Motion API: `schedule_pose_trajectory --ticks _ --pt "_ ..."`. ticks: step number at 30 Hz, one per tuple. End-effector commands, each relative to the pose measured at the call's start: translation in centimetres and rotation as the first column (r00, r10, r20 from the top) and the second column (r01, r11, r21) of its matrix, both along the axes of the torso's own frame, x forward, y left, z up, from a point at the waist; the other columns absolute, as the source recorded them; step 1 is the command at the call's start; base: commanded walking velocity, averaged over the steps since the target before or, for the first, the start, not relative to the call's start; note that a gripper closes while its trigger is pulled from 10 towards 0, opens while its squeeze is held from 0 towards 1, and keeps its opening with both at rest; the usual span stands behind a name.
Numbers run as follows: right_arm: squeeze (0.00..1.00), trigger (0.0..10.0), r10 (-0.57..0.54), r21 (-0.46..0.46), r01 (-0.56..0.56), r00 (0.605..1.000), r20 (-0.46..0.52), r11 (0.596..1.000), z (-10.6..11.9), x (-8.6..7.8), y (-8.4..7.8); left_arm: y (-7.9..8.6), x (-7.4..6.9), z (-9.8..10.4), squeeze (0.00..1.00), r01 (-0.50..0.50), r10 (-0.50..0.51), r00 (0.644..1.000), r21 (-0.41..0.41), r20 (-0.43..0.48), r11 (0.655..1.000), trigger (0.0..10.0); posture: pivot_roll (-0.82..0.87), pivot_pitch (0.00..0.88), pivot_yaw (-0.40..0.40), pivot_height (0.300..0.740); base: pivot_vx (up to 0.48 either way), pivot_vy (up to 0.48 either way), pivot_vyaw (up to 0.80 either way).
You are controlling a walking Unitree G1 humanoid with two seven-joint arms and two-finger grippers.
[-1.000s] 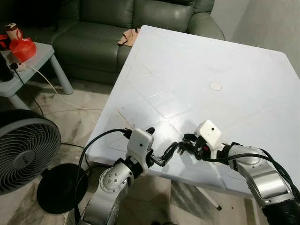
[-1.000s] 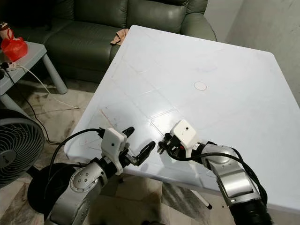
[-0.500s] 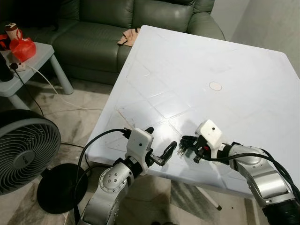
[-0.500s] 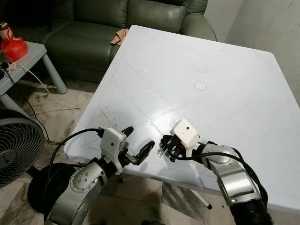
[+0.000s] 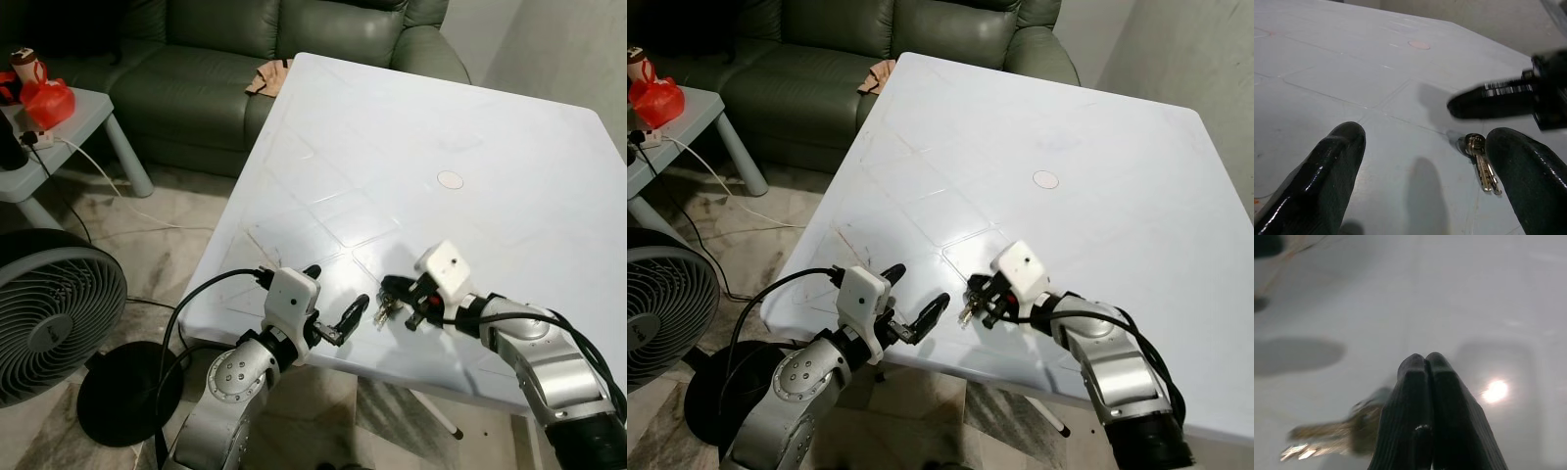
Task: Hang keys on a hook
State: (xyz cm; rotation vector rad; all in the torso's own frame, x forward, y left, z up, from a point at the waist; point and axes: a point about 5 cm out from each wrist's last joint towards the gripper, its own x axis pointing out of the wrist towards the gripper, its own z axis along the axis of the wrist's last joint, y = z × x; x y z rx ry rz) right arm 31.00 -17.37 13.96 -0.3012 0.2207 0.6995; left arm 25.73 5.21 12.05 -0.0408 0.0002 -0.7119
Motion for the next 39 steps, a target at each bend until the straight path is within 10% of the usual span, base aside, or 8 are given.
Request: schedule_pose_trajectory --ticks 1,6,7,21,39 --pt "0.00 0.0 -0.043 -0.006 0.043 0.999 0.023 0.999 0.3 0.3 -0.7 -0.2 -0.2 0.4 0.00 0.005 -0.005 1.000 -0.006 0.014 1.000 10.0 -0.03 0.173 -0.080 0.740 0.000 0.000 0.00" --pt "0.00 0.1 0.011 0.000 -0.011 0.999 0.032 1.000 0.4 0.0 -0.8 -0.2 -0.2 0.4 0.00 0.006 -0.006 1.000 -0.006 0.015 1.000 10.0 -0.03 0.173 -0.080 0.740 0.000 0.000 0.00" --pt "0.00 10.0 0.036 0.008 -0.037 0.999 0.032 0.999 0.5 -0.1 -0.7 -0.2 -0.2 0.4 0.00 0.006 -0.006 1.000 -0.006 0.015 1.000 10.0 -0.03 0.173 -0.080 0.740 0.000 0.000 0.00" --pt "0.00 10.0 0.170 0.073 -0.176 0.981 0.091 0.982 1.1 -1.2 0.5 -0.2 -0.1 0.5 0.00 0.006 -0.006 1.000 -0.005 0.020 1.000 10.0 -0.02 0.168 -0.076 0.740 0.000 0.000 0.00" --pt "0.00 10.0 0.196 -0.144 -0.186 0.979 0.056 0.972 -1.4 -1.8 -0.1 0.0 0.1 0.7 0.00 0.001 -0.001 1.000 -0.004 0.028 1.000 10.0 -0.02 0.175 -0.073 0.740 0.000 0.000 0.00"
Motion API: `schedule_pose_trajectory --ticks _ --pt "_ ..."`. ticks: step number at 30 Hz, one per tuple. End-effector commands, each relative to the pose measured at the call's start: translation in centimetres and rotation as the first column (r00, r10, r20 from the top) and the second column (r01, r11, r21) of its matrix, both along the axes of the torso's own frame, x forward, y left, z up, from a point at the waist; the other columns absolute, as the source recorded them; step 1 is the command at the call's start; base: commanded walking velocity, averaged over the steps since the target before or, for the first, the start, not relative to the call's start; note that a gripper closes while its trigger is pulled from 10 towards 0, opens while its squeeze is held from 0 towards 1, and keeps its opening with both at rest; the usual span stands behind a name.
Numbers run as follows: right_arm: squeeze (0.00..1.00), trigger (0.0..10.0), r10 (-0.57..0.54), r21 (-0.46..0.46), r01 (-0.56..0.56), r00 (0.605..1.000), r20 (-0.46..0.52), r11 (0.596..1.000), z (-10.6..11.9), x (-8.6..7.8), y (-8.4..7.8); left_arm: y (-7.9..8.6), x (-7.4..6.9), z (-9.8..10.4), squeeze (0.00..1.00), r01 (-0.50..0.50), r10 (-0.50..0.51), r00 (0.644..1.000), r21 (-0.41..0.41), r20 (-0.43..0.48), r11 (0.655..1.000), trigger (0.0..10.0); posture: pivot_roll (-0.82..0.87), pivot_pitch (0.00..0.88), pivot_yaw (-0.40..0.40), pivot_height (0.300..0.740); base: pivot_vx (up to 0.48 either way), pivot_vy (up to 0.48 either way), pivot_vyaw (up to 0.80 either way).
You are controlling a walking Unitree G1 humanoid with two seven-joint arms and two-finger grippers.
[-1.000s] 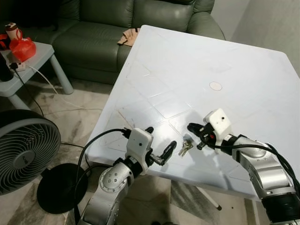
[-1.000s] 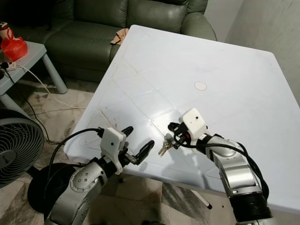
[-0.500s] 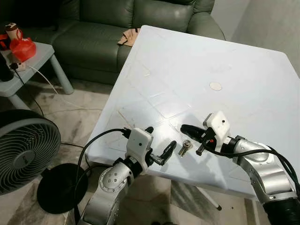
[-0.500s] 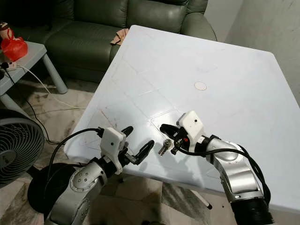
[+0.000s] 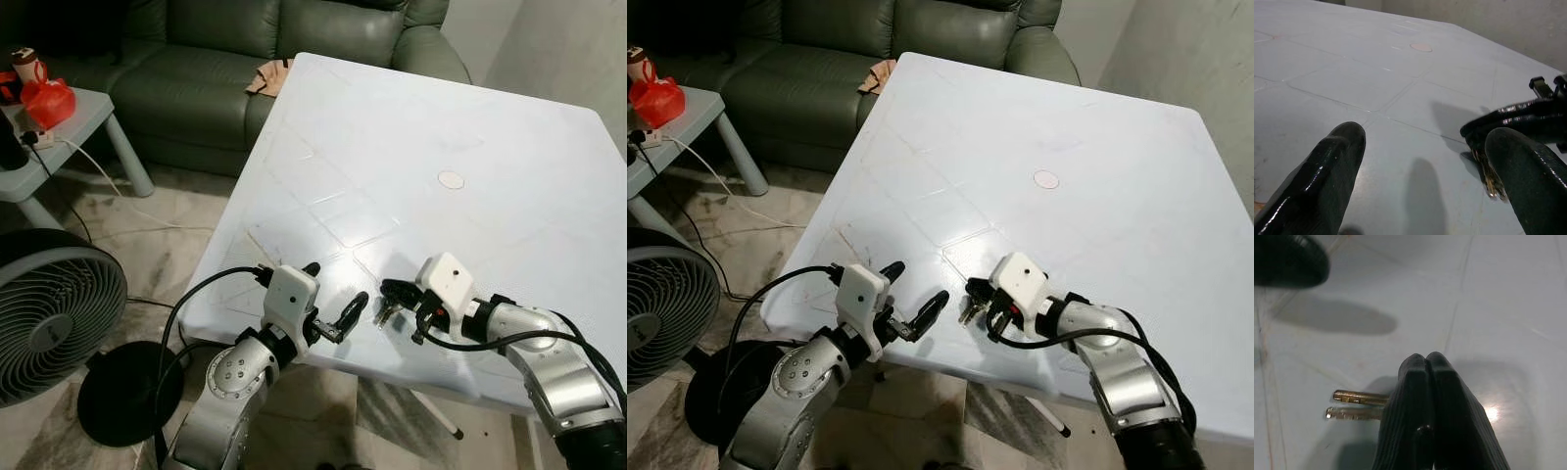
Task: Hang keys on a hook
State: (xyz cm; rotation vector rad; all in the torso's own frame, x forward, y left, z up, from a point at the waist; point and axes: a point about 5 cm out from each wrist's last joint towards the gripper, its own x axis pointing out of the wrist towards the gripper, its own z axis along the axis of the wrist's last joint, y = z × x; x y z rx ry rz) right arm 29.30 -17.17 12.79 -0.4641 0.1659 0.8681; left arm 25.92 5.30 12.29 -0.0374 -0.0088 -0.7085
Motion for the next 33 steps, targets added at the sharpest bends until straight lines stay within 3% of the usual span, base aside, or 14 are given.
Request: schedule_pose_trajectory --ticks 1,12,24,33 --pt "0.00 10.0 -0.006 -0.033 0.006 1.000 -0.011 0.999 -0.5 -0.2 -0.4 -0.2 0.0 0.5 0.00 0.005 -0.005 1.000 -0.003 0.019 1.000 10.0 -0.02 0.176 -0.072 0.740 0.000 0.000 0.00" --pt "0.00 10.0 -0.020 -0.092 0.014 0.998 -0.063 0.996 -1.7 -0.8 -1.5 -0.1 0.0 0.5 0.00 0.004 -0.004 1.000 -0.001 0.020 1.000 10.0 -0.03 0.178 -0.069 0.740 0.000 0.000 0.00" --pt "0.00 10.0 -0.117 -0.119 0.112 0.992 -0.042 0.987 -1.3 -0.5 -4.5 -0.3 0.2 0.6 0.00 0.015 -0.015 1.000 -0.004 0.022 1.000 10.0 -0.04 0.174 -0.060 0.740 0.000 0.000 0.00" --pt "0.00 10.0 -0.192 -0.164 0.180 0.979 -0.060 0.970 -1.5 -1.3 -7.6 -0.3 0.2 0.6 0.00 0.022 -0.022 0.999 0.001 0.024 1.000 10.0 -0.04 0.175 -0.052 0.740 0.000 0.000 0.00"
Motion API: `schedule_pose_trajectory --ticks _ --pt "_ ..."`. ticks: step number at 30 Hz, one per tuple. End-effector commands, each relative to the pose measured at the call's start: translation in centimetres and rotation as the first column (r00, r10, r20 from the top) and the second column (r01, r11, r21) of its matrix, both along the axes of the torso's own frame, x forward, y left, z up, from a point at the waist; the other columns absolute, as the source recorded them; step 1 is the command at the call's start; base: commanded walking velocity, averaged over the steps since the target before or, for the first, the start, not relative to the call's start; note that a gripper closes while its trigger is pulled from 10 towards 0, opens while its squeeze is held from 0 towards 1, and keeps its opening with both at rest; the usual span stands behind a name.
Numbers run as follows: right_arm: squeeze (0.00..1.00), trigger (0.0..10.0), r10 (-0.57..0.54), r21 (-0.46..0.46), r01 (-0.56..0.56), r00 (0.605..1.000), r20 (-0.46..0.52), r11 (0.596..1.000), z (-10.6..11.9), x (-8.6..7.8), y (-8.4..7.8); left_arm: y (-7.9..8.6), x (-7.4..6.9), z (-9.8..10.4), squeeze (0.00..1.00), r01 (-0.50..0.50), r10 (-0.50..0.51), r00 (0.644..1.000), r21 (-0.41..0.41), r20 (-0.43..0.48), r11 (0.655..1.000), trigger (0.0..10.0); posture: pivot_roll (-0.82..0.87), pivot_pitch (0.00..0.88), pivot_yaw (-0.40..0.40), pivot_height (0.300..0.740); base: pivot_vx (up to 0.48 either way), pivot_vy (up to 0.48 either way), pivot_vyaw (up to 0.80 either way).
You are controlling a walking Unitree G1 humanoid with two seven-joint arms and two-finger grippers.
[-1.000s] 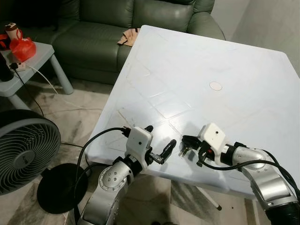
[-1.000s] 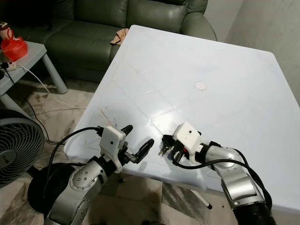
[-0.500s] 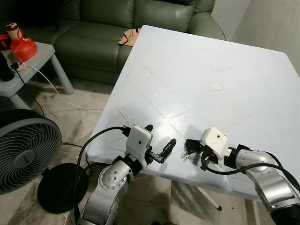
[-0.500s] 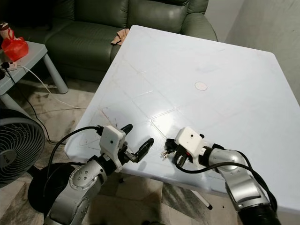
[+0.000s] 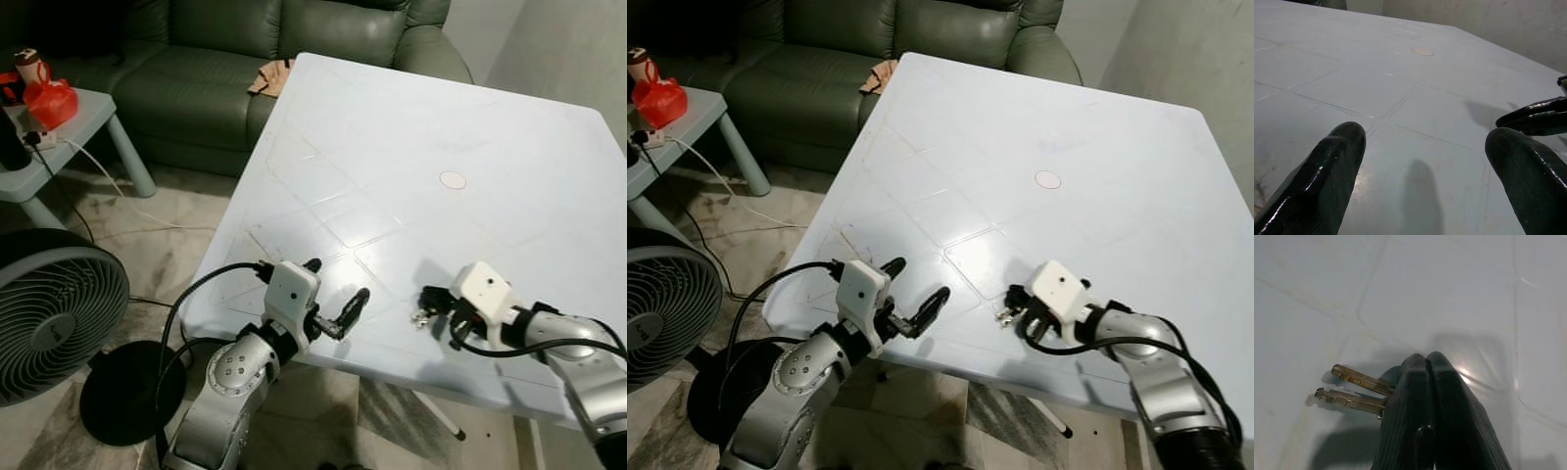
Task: Hang keys on a hook
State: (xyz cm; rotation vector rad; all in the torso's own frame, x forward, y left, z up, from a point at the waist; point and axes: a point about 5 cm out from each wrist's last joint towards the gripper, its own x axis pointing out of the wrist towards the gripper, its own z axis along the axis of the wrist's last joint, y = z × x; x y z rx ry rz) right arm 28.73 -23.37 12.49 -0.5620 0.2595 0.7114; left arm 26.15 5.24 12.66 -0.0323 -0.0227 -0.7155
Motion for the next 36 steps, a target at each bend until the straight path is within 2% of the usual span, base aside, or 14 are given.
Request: schedule_pose_trajectory --ticks 1,7,12,15,17,22,23,24,25,28,29,34,35,36 --pt "0.00 10.0 -0.045 -0.025 0.043 0.996 -0.073 0.999 -1.2 -0.8 -1.6 -0.2 0.0 0.3 0.00 0.016 -0.016 1.000 0.001 0.009 1.000 10.0 -0.04 0.175 -0.052 0.740 0.000 0.000 0.00" --pt "0.00 10.0 -0.045 -0.030 0.042 0.995 -0.092 0.999 -1.0 -1.5 -2.5 -0.3 0.0 0.3 0.00 0.023 -0.023 1.000 0.003 0.010 1.000 10.0 -0.05 0.174 -0.045 0.740 0.000 0.000 0.00" --pt "0.00 10.0 -0.004 0.026 0.008 0.991 -0.134 1.000 -1.0 -2.3 -2.4 -0.3 0.1 0.3 0.00 0.029 -0.029 1.000 0.004 0.012 1.000 10.0 -0.05 0.174 -0.040 0.740 0.000 0.000 0.00" --pt "0.00 10.0 0.021 0.040 -0.016 0.993 -0.118 0.999 -0.7 -2.4 -2.1 -0.4 0.2 0.3 0.00 0.031 -0.031 0.999 0.004 0.012 1.000 10.0 -0.05 0.174 -0.040 0.740 0.000 0.000 0.00" --pt "0.00 10.0 0.021 0.095 -0.009 0.992 -0.122 0.995 -0.5 -2.4 -2.0 -0.4 0.2 0.3 0.00 0.033 -0.033 0.999 0.004 0.013 0.999 10.0 -0.05 0.174 -0.040 0.740 0.000 0.000 0.00" --pt "0.00 10.0 0.001 0.169 0.007 0.999 -0.046 0.986 0.4 -1.8 -1.5 -0.4 0.2 0.3 0.00 0.033 -0.033 0.999 0.007 0.013 0.999 10.0 -0.05 0.173 -0.037 0.740 0.000 0.000 0.00" --pt "0.25 10.0 -0.060 0.261 0.065 0.998 -0.030 0.963 0.9 -1.1 -1.5 -0.4 0.2 0.3 0.00 0.033 -0.033 0.999 0.005 0.014 0.999 10.0 -0.05 0.170 -0.039 0.740 0.000 0.000 0.00" --pt "0.25 10.0 -0.081 0.290 0.085 0.996 -0.025 0.953 1.1 -0.9 -1.6 -0.4 0.2 0.3 0.00 0.033 -0.033 0.999 0.005 0.014 0.999 10.0 -0.05 0.170 -0.039 0.740 0.000 0.000 0.00" --pt "1.00 10.0 -0.093 0.310 0.096 0.995 -0.023 0.946 1.1 -0.8 -1.6 -0.4 0.2 0.3 0.00 0.033 -0.033 0.999 0.004 0.015 0.999 10.0 -0.05 0.169 -0.039 0.740 0.000 0.000 0.00" --pt "1.00 10.0 -0.134 0.404 0.119 0.991 0.010 0.907 1.6 -0.4 -1.4 -0.4 0.2 0.3 0.00 0.031 -0.031 0.999 0.005 0.016 1.000 10.0 -0.05 0.166 -0.041 0.740 0.000 0.000 0.00" --pt "1.00 10.0 -0.171 0.457 0.143 0.985 0.021 0.878 1.7 -0.3 -1.5 -0.3 0.3 0.3 0.00 0.025 -0.025 1.000 0.007 0.017 1.000 10.0 -0.05 0.162 -0.041 0.740 0.000 0.000 0.00" --pt "1.00 10.0 -0.260 0.535 0.178 0.962 0.081 0.826 2.2 -0.2 -1.4 -0.1 0.6 0.3 0.00 0.004 -0.004 1.000 0.012 0.020 1.000 10.0 -0.05 0.154 -0.039 0.740 0.000 0.000 0.00" --pt "1.00 10.0 -0.318 0.584 0.201 0.942 0.104 0.786 2.3 -0.2 -1.4 0.1 0.9 0.2 0.00 -0.011 0.011 1.000 0.023 0.022 1.000 10.0 -0.05 0.152 -0.037 0.740 0.000 0.000 0.00" --pt "1.00 10.0 -0.335 0.600 0.207 0.936 0.109 0.773 2.4 -0.2 -1.4 0.2 1.0 0.2 0.00 -0.016 0.016 1.000 0.027 0.024 0.999 10.0 -0.05 0.152 -0.037 0.740 0.000 0.000 0.00"
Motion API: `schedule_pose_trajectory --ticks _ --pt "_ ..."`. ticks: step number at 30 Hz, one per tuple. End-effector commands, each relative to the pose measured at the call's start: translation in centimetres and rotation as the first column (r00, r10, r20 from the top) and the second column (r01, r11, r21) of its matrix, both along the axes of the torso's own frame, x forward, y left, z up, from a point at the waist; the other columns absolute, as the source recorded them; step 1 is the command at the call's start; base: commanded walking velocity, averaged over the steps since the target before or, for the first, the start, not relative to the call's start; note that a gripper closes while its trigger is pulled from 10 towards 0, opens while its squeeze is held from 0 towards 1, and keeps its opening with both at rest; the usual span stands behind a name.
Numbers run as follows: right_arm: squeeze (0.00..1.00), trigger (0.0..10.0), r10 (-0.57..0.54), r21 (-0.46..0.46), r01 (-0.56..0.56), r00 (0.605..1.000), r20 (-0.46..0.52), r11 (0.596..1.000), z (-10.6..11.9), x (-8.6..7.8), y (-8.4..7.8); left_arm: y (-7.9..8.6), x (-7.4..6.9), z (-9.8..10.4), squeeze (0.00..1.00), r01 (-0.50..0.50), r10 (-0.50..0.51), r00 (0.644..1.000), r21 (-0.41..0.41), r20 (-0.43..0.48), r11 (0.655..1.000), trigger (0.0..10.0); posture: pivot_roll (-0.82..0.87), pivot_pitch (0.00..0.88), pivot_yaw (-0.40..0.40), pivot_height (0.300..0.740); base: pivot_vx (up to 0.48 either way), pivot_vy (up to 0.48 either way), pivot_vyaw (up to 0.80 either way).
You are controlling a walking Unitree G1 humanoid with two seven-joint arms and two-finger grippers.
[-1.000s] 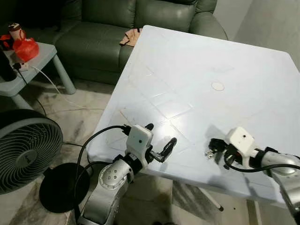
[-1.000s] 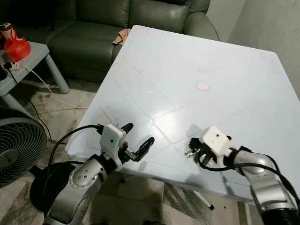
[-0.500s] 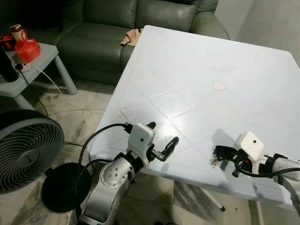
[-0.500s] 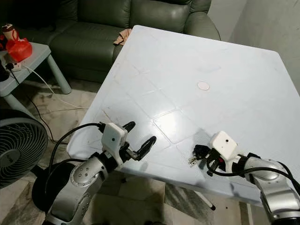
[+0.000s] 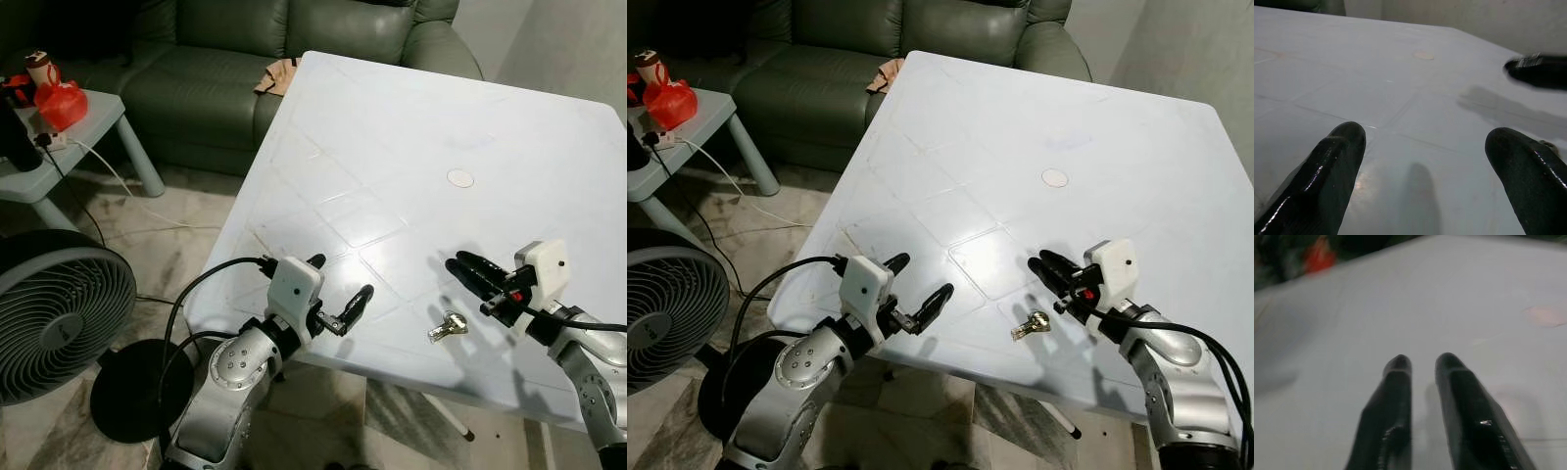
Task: Hang keys on a hook
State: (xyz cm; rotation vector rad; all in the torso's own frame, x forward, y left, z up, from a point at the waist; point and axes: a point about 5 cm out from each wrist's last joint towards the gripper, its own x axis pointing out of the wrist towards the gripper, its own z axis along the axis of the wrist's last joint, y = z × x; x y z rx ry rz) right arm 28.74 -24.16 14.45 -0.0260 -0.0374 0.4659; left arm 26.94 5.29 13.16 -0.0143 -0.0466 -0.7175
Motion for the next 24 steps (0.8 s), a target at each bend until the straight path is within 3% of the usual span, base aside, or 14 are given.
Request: schedule_pose_trajectory --ticks 1,4,8,17,20,24 --pt "1.00 10.0 -0.097 0.058 0.094 0.993 0.060 0.994 0.5 -0.3 -0.5 0.3 0.5 -0.3 0.00 -0.029 0.029 1.000 0.023 0.000 0.999 10.0 -0.05 0.150 -0.037 0.740 0.000 0.000 0.00" --pt "1.00 10.0 -0.157 0.122 0.145 0.983 0.091 0.982 0.6 -0.7 -0.3 0.7 1.0 -0.1 0.00 -0.054 0.054 0.999 0.024 0.006 0.998 10.0 -0.05 0.146 -0.035 0.740 0.000 0.000 0.00" --pt "1.00 10.0 -0.223 0.141 0.208 0.969 0.104 0.968 0.1 -1.6 0.2 1.4 1.9 0.0 0.00 -0.084 0.083 0.996 0.041 0.019 0.996 10.0 -0.06 0.142 -0.032 0.740 0.000 0.000 0.00" --pt "1.00 10.0 -0.309 0.074 0.303 0.947 0.090 0.950 -1.6 -3.8 0.6 2.2 3.4 0.0 0.00 -0.134 0.132 0.991 0.058 0.036 0.989 10.0 -0.09 0.123 -0.016 0.740 0.000 0.000 0.00" --pt "1.00 10.0 -0.329 0.103 0.320 0.941 0.076 0.942 -1.7 -4.0 0.7 2.2 3.5 0.0 0.00 -0.139 0.138 0.990 0.050 0.036 0.989 10.0 -0.09 0.123 -0.016 0.740 0.000 0.000 0.00" --pt "1.00 10.0 -0.416 0.112 0.404 0.902 0.116 0.908 -1.5 -4.5 1.4 2.2 3.5 -0.3 0.00 -0.151 0.149 0.988 0.043 0.036 0.988 10.0 -0.10 0.113 -0.013 0.740 0.000 0.000 0.00"
